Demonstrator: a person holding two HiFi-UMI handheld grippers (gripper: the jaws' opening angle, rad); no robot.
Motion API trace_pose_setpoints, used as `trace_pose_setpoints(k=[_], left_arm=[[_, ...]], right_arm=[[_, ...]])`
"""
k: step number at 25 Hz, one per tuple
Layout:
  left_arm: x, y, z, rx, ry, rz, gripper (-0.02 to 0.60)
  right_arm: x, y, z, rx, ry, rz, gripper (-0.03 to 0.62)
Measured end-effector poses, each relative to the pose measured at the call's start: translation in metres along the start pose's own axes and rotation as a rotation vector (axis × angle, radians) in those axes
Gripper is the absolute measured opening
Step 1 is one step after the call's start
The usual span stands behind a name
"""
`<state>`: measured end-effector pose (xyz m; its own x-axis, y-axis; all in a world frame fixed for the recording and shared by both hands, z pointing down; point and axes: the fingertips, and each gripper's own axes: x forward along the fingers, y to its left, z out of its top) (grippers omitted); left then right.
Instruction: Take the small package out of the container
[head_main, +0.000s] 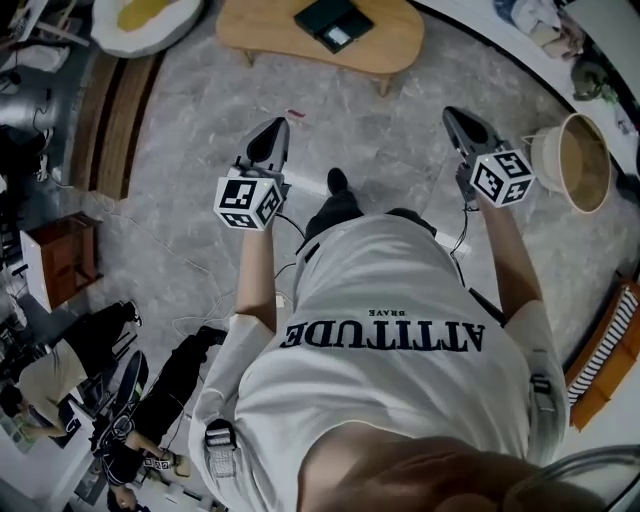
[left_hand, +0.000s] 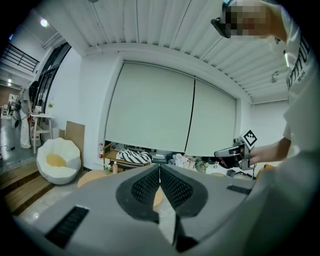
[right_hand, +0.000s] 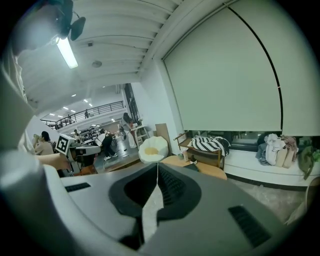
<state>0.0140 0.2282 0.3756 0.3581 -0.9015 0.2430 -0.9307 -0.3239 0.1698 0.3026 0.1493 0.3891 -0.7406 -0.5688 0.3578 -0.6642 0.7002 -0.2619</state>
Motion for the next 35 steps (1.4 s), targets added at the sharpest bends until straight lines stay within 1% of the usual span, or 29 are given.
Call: trace_pose_setpoints(k=[6, 10, 15, 21, 24, 28, 31, 35], left_arm=[[0.029, 0.072, 0.011, 0.005, 0.012, -0.040, 0.022], [0.041, 0.107, 0.010, -0.002, 0.015, -0.059, 0.021], [0.047, 0.131, 0.009, -0.013, 0.016, -0.074, 0.022], [0.059, 0.144, 0.006, -0.039, 0.025, -0.078, 0.021], [0.069, 0.152, 0.006, -0.044, 0.030, -0.070, 0.022], [0.086, 0.167, 0.007, -0.047, 0.037, -0.037, 0.022], [0.108, 0.177, 0.008, -0.060, 0.044, -0.004, 0.022], [0.150, 0.192, 0.008, -0.085, 0.054, 0.040, 0.021]], right_arm=[[0.065, 0.010, 0.016, -0.002, 0.022, -0.027, 0.021], [0.096, 0.016, 0.016, -0.003, 0.039, -0.043, 0.023], [0.116, 0.023, 0.020, -0.008, 0.058, -0.055, 0.023], [0.130, 0.011, 0.025, 0.003, 0.079, -0.073, 0.023], [0.143, 0.005, 0.028, 0.006, 0.086, -0.067, 0.023], [0.170, -0.010, 0.030, 0.010, 0.101, -0.033, 0.023], [0.195, -0.030, 0.036, 0.007, 0.124, 0.000, 0.023], [0.237, -0.068, 0.046, -0.008, 0.172, 0.042, 0.023]])
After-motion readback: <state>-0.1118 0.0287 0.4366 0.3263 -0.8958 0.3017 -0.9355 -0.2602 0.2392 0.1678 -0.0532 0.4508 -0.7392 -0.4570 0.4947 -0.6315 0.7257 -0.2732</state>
